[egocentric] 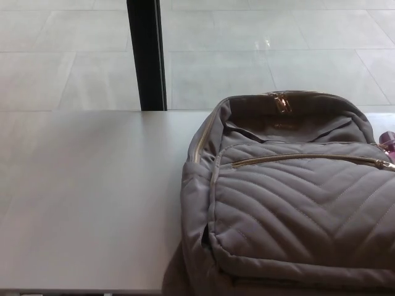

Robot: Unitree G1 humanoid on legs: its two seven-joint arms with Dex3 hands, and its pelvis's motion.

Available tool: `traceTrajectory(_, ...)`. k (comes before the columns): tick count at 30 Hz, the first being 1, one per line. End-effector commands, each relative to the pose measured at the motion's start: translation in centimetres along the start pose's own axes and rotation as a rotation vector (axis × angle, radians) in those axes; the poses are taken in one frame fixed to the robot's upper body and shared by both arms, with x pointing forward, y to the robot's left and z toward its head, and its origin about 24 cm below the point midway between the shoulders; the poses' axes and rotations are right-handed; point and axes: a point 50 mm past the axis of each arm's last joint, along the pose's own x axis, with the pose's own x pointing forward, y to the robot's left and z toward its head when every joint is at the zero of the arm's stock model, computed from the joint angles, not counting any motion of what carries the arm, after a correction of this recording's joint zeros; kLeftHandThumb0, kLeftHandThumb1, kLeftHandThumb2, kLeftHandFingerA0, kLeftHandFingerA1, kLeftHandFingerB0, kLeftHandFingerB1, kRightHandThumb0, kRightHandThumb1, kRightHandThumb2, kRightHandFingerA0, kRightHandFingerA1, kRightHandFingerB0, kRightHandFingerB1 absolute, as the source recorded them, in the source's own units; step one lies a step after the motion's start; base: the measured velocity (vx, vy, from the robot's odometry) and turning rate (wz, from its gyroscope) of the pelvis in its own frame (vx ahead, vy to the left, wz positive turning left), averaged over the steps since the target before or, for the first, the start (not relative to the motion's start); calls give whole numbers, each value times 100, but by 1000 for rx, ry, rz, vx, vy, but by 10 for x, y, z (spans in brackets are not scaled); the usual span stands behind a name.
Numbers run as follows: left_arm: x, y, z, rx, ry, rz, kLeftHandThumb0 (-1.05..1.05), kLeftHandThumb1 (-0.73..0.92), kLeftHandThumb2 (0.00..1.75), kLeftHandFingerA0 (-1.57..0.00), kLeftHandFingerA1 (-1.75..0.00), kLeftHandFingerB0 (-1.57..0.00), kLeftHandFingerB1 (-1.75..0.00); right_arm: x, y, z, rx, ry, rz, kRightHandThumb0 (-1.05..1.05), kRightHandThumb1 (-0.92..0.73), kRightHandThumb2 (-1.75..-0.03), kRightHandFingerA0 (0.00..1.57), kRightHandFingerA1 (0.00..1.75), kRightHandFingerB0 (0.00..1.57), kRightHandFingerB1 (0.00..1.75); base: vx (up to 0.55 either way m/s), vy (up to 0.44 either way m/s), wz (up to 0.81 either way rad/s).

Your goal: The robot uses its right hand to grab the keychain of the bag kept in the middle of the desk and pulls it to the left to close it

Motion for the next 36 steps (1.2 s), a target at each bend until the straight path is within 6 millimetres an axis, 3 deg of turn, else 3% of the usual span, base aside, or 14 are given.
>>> traceTrajectory(1, -3, 6, 8, -53, -55, -50, -69, 53, 91, -32, -67, -11, -49, -5, -25, 16, 118, -130, -47, -65, -72, -62, 38, 58, 11, 31, 0, 0, 0)
traceTrajectory(2, -3, 7, 8, -52, -55, -47, -66, 69, 60, -35, -67, -16, -41, -6, -31, 21, 153, -152, -70, -64, -71, -62, 44, 59, 10, 31, 0, 0, 0)
traceTrajectory(3, -2, 7, 8, -51, -54, -43, -66, 69, 61, -34, -68, -14, -41, -9, -43, 34, 217, -206, -110, -71, -58, -91, 37, 63, 6, 35, 0, 0, 0)
traceTrajectory(11, -2, 5, 8, -61, -55, -59, -67, 69, 61, -35, -71, -15, -42, -19, -93, 96, 374, -453, -269, -86, -59, -93, 31, 56, 0, 7, 0, 0, 0)
traceTrajectory(13, -2, 5, 9, -27, -62, -58, -72, 54, 93, -37, -68, -15, -51, -31, -114, 132, 430, -585, -285, -77, -68, -60, 33, 49, 0, 24, 0, 0, 0)
traceTrajectory(17, -2, 2, 9, -19, -88, -69, -69, 68, 60, -39, -68, -25, -43, -56, -131, 179, 460, -799, -304, -88, -56, -91, 34, 60, 6, 44, 0, 0, 0)
traceTrajectory(18, -2, 1, 11, 5, -102, -59, -71, 68, 60, -44, -66, -29, -42, -65, -130, 190, 468, -872, -284, -81, -66, -60, 36, 56, 11, 40, 0, 0, 0)
traceTrajectory(26, -1, -6, 21, 16, -197, -102, -71, 70, 61, -47, -67, -35, -43, -105, -97, 265, 316, -1129, -57, -79, -55, -89, 36, 52, 9, 39, 0, 0, 0)
traceTrajectory(27, -2, -5, 20, 34, -194, -102, -72, 54, 96, -46, -68, -29, -54, -108, -91, 271, 284, -1136, -34, -76, -54, -87, 35, 53, 10, 39, 0, 0, 0)
traceTrajectory(28, -2, -5, 19, 29, -184, -97, -71, 69, 60, -47, -66, -37, -43, -110, -86, 276, 264, -1140, -12, -80, -54, -88, 35, 53, 11, 39, 0, 0, 0)
traceTrajectory(30, -1, -6, 18, 21, -178, -96, -72, 69, 60, -49, -66, -36, -43, -113, -79, 280, 238, -1149, 10, -72, -64, -60, 43, 46, 17, 27, 0, 0, 0)
traceTrajectory(31, -1, -6, 19, 35, -176, -91, -72, 52, 95, -47, -68, -30, -53, -114, -73, 282, 189, -1152, 17, -76, -55, -88, 35, 54, 10, 40, 0, 0, 0)
traceTrajectory(32, -1, -6, 19, 36, -175, -90, -74, 68, 60, -50, -67, -35, -43, -115, -68, 284, 158, -1146, 30, -74, -54, -87, 34, 54, 8, 39, 0, 0, 0)
traceTrajectory(36, 0, -5, 19, 33, -164, -84, -71, 68, 61, -50, -67, -35, -44, -113, -49, 293, 18, -1119, 53, -74, -52, -86, 34, 54, 10, 39, 0, 0, 0)
